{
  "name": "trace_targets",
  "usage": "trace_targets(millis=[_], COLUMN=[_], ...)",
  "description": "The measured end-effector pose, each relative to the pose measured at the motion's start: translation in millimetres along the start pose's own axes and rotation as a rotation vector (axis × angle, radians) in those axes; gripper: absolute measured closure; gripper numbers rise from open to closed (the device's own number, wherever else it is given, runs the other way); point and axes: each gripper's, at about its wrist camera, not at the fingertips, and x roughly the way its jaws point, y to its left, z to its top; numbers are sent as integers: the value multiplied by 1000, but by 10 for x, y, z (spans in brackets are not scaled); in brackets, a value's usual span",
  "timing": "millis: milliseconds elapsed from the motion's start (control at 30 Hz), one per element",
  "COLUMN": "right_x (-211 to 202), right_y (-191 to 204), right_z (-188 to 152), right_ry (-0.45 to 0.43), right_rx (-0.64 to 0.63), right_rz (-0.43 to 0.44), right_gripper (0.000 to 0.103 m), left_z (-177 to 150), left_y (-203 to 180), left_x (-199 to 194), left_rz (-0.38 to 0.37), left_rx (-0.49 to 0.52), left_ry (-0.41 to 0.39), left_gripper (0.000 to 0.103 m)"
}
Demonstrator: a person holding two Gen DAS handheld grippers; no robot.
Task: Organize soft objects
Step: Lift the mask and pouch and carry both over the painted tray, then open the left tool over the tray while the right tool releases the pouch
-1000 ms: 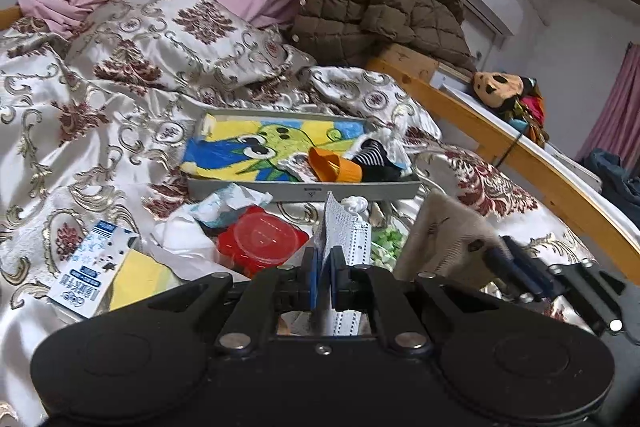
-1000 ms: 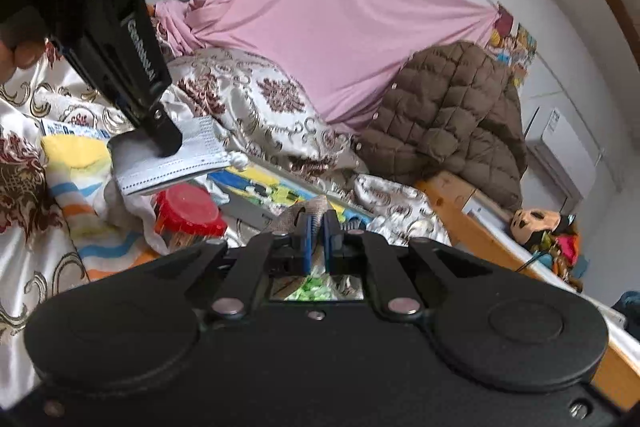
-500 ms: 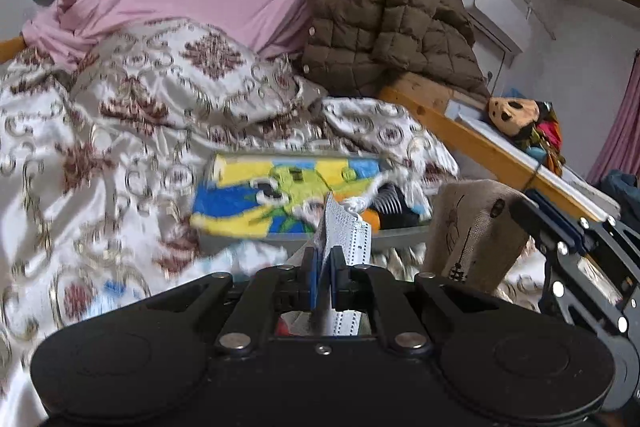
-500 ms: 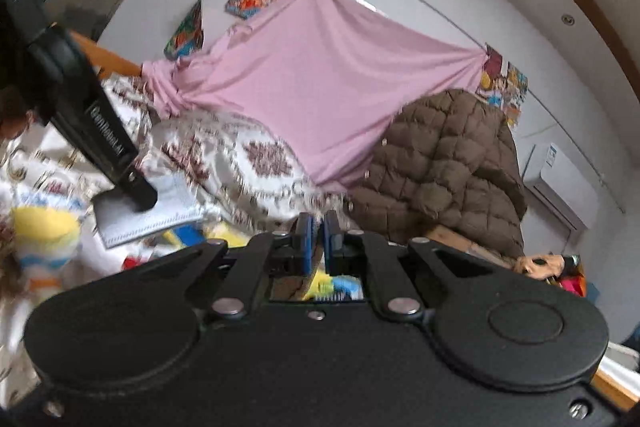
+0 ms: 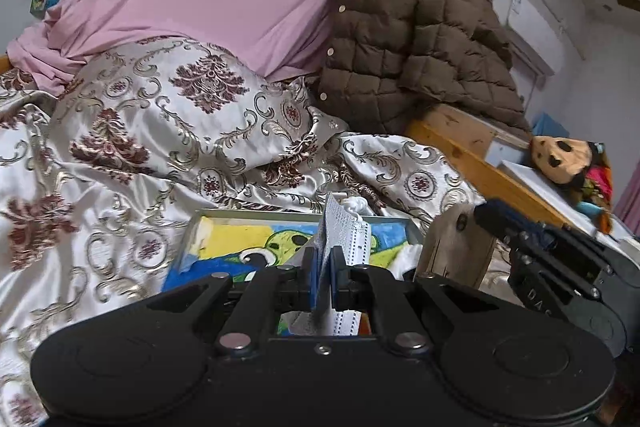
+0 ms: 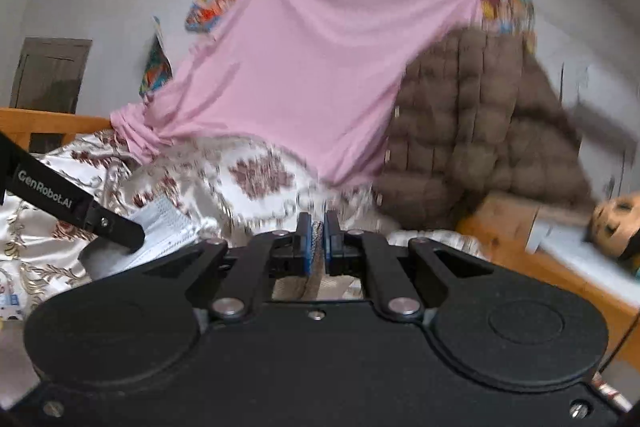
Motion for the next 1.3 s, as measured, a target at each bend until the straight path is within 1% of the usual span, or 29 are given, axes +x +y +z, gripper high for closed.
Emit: trace_targets(millis=[67, 167, 300, 367, 467, 533, 667, 733, 800, 867, 967, 1033, 1100, 1133, 1167, 1200, 1233, 1267, 1300], right_x=[183, 353, 435, 474, 522, 497, 503, 487, 467, 503, 582, 590, 581, 570, 603, 582, 578, 564, 550], right_y=[-167, -385, -644, -768, -941, -950, -1020, -963, -908, -852, -822, -784, -777, -765, -768, -745, -735, -719, -702], right_z=[-150, -398, -599, -676, -725, -710, -699, -663, -635, -618, -669, -679, -699, -709, -704, -714, -698, -699, -695], right_ry=[62, 117, 140, 136, 107, 78, 36, 29, 57, 104, 198, 234, 259, 269, 278, 280, 280, 281, 280], right_rx=[46, 96, 179, 200, 265, 293, 309, 307, 298, 285, 282, 276, 274, 266, 259, 254, 249, 248, 246], right_rz=[13, -19, -50, -64, -72, -73, -32, -6, 17, 43, 71, 74, 80, 82, 76, 72, 74, 74, 69], right_gripper=[102, 102, 102, 102, 102, 102, 102, 102, 102, 102, 102, 101, 98, 93, 82, 77, 70, 59, 55], left_z=[4, -32, -116, -166, -237, -282, -353, -379, -402, -420, -429, -428, -417, -409, -402, -398, -394, -390, -387], left_y=[-74, -175, -322, -384, -448, -485, -493, -474, -450, -429, -402, -388, -384, -391, -399, -401, -402, -398, -391], left_x=[233, 560, 900, 1025, 1150, 1218, 1296, 1323, 1349, 1382, 1418, 1413, 1396, 1383, 1369, 1357, 1338, 1320, 1300], left_rz=[10, 30, 46, 53, 71, 87, 102, 114, 125, 137, 151, 156, 154, 154, 155, 156, 158, 160, 160], left_rx=[-16, -33, -43, -48, -36, -14, 6, 9, 13, 12, -13, -36, -45, -45, -45, -45, -51, -58, -67], left_ry=[13, 36, 76, 97, 115, 122, 140, 149, 162, 179, 202, 206, 208, 206, 203, 203, 201, 198, 196], left_gripper=[97, 97, 97, 97, 97, 97, 97, 97, 96, 96, 94, 91, 88, 84, 80, 76, 71, 66, 63])
